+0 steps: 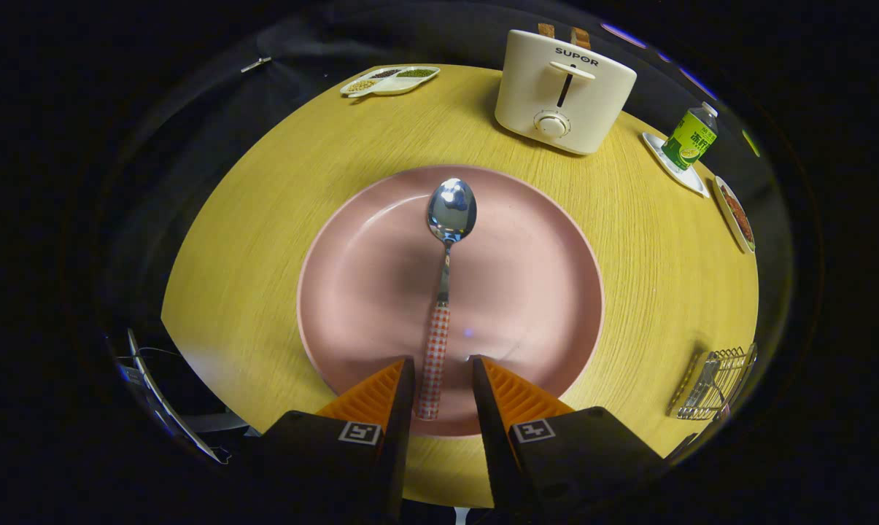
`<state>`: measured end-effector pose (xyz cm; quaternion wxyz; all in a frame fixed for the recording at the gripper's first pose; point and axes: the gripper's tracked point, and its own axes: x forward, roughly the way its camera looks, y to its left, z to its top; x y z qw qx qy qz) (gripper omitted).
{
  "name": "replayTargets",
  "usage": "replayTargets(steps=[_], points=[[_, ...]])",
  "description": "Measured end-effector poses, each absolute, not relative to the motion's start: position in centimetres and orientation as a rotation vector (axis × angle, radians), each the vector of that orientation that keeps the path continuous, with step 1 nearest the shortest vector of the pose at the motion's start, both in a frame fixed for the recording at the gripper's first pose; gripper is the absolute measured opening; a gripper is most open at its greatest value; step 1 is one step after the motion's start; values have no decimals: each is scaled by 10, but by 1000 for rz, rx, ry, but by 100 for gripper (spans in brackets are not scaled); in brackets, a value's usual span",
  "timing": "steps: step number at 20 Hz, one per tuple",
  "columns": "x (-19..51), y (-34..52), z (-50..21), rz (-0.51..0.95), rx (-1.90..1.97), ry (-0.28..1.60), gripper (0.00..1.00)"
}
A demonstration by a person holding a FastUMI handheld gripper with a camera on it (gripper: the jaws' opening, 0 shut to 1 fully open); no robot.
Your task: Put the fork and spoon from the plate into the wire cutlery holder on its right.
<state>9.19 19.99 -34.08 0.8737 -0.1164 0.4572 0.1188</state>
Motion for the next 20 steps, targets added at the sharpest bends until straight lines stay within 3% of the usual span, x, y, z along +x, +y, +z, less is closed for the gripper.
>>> replayTargets(steps=[3, 4, 6, 13, 20], points=[[91, 202, -343, 254, -246, 962, 49], [92, 201, -340, 250, -251, 961, 28], [91, 199, -341, 246, -245, 965, 19], [89, 202, -337, 328, -158, 998, 10], [76, 171, -292, 364, -90, 994, 9]])
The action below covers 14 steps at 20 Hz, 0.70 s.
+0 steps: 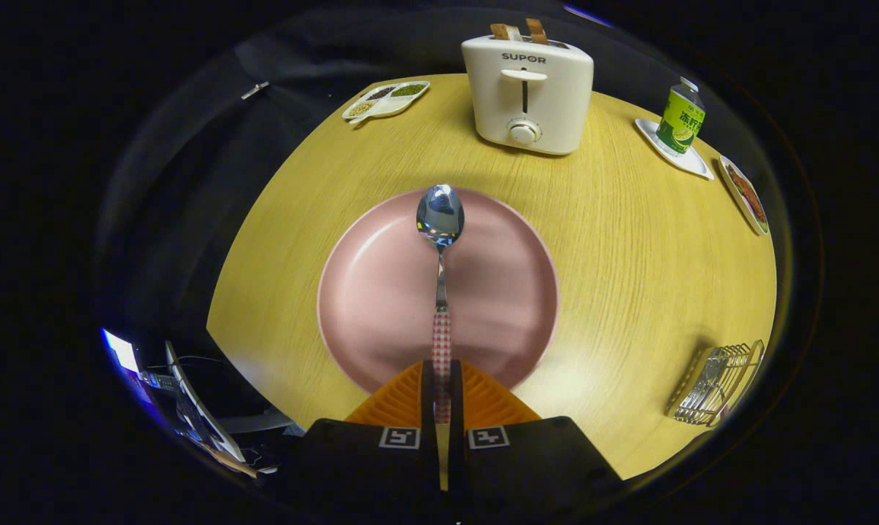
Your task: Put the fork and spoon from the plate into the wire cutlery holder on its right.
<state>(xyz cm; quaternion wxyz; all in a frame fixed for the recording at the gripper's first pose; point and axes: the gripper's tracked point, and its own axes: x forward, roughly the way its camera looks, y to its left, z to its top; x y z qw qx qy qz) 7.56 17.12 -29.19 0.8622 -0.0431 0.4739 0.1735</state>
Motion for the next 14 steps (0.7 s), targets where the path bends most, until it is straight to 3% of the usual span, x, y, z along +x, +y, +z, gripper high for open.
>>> replayTargets(steps=[14], points=[[-20, 3, -179, 397, -230, 1096, 9]])
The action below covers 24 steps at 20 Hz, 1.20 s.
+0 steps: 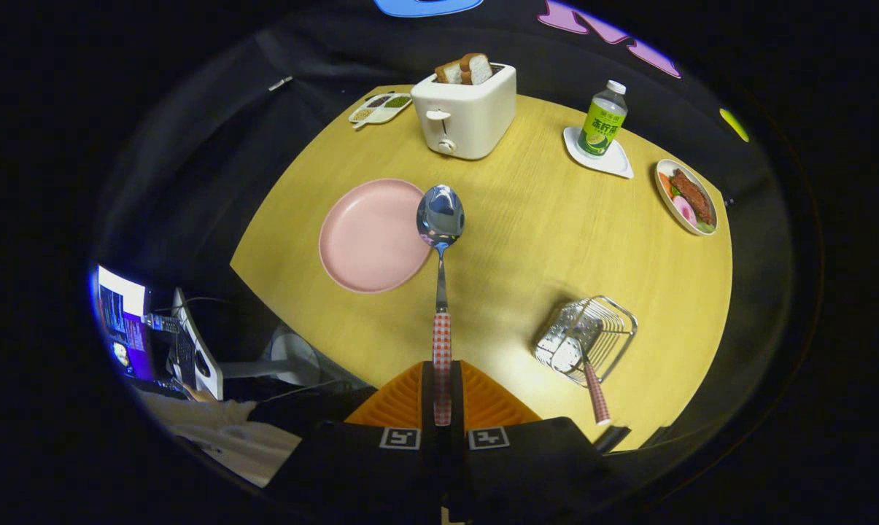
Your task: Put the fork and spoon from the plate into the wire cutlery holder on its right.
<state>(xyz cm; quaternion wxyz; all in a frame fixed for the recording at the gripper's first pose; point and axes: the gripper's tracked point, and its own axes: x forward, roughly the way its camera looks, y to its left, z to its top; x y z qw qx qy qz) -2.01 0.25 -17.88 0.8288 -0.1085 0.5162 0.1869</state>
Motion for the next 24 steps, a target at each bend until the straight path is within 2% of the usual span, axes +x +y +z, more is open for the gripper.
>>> replayTargets(steps=[6, 13, 17, 24], points=[[-49, -83, -168, 338, -411, 1221, 9], [-63, -153, -161, 319, -486, 1467, 9], [-56, -168, -165, 334, -497, 1604, 9], [-21, -178, -178, 361, -560, 1728, 9]])
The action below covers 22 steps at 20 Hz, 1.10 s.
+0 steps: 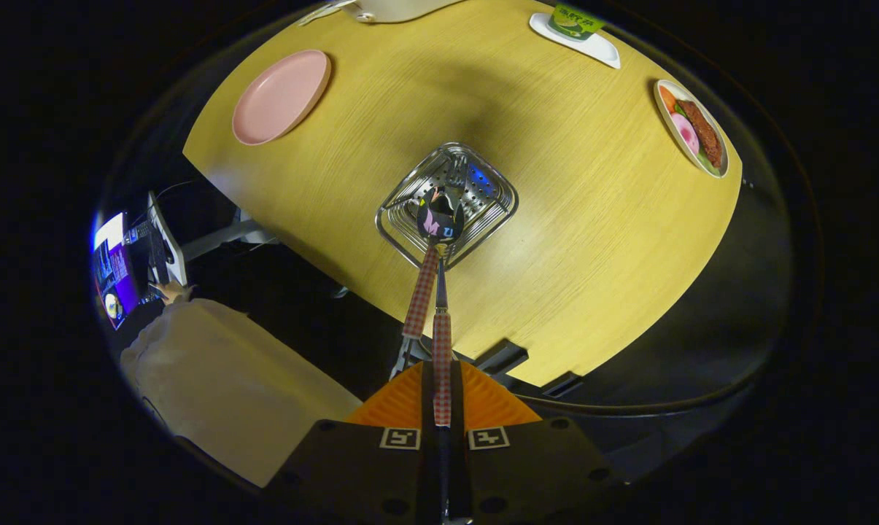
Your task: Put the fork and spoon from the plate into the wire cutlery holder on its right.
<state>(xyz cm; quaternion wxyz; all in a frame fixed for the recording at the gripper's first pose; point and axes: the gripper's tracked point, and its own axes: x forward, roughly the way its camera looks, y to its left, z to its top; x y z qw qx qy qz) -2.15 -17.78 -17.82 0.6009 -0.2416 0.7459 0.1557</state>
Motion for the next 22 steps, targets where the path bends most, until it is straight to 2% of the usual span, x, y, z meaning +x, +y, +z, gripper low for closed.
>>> replayTargets(steps=[9, 13, 15, 16, 18, 19, 21, 22], points=[[1, -174, -192, 343, -583, 1787, 11], [5, -169, -191, 323, -523, 1767, 15], [7, -163, -189, 317, -476, 1739, 27], [9, -163, -187, 313, -461, 1721, 41], [9, -159, -182, 326, -432, 1689, 56], [9, -158, -180, 333, -421, 1666, 60], [6, -151, -173, 351, -384, 1622, 83], [4, -150, -170, 360, -371, 1591, 100]])
